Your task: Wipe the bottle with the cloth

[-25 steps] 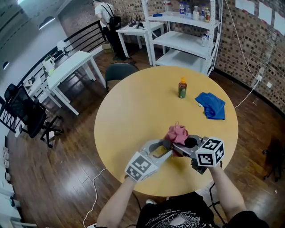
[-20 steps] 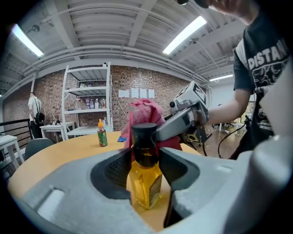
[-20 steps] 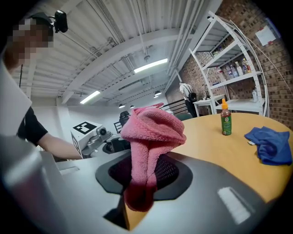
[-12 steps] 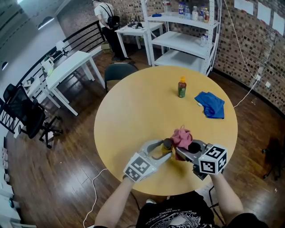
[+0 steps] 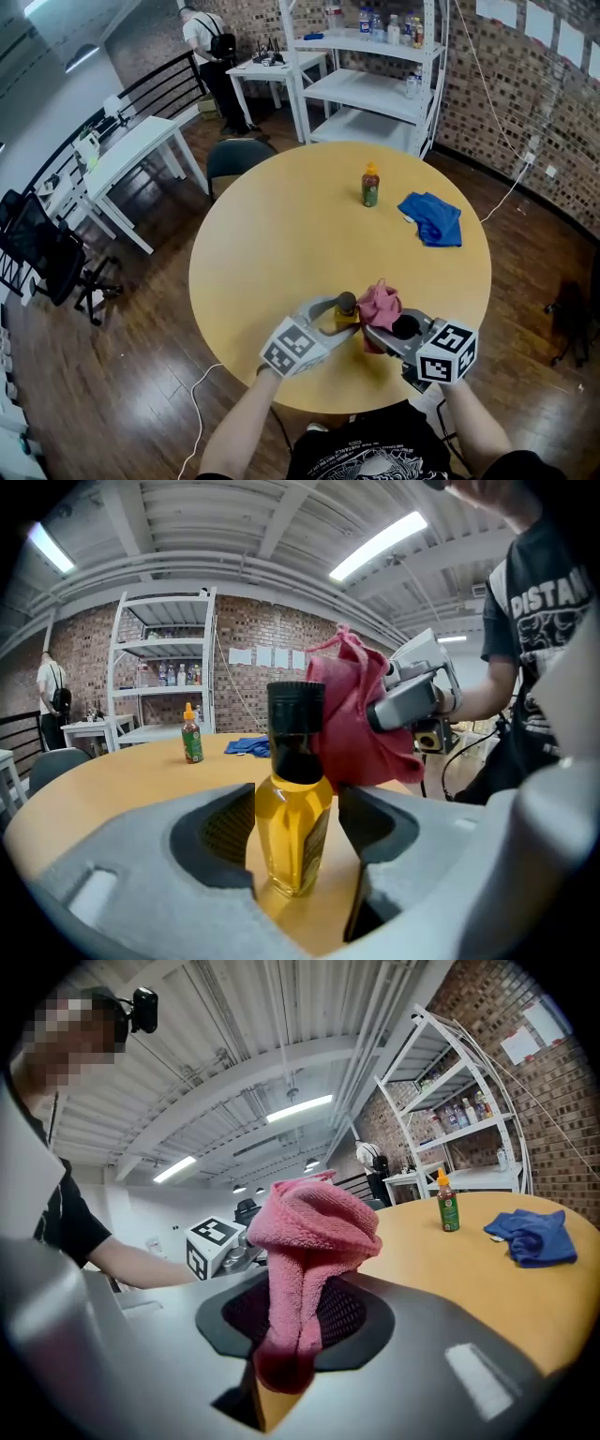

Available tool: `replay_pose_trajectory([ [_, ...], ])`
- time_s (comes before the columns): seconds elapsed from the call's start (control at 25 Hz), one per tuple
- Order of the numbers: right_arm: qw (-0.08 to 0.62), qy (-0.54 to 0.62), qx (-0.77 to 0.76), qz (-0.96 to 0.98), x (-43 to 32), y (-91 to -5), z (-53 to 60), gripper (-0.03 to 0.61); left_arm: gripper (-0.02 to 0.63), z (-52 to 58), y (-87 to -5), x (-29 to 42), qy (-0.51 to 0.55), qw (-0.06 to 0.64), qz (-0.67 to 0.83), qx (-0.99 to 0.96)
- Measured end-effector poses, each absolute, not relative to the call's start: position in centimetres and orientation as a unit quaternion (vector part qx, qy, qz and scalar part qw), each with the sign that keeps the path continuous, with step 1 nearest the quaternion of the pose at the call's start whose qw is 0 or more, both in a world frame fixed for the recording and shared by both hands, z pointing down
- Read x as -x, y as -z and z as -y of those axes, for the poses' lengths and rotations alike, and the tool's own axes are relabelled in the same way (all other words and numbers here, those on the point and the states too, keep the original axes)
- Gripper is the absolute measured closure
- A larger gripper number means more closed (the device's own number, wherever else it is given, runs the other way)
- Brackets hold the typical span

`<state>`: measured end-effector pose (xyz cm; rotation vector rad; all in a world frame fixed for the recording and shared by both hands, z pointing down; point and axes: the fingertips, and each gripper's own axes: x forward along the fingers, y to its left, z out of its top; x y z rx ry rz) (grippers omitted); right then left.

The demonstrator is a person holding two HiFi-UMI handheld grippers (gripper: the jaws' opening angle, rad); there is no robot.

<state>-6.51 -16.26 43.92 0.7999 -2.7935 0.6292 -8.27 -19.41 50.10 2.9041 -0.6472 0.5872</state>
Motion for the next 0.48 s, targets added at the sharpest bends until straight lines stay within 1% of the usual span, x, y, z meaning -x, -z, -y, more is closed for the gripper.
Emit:
replay_pose_trajectory([
  [0.08, 0.090, -0.206, -0.261, 0.939, 6.7, -43.9, 15.6, 0.479, 0.342, 19.4, -49.9, 8.1, -0.191, 0.055, 0.209, -0.957],
  [0.12, 0.093, -0.202, -0.259, 0.940, 6.8, -43.8, 15.3, 0.479, 0.357, 19.5, -49.7, 8.1, -0.191, 0.054, 0.210, -0.957],
  [0.48, 0.107, -0.182, -0.256, 0.943, 8.8, -44.2, 13.6, 0.477, 0.360, 19.1, -50.0, 8.6, -0.169, 0.056, 0.287, -0.941],
])
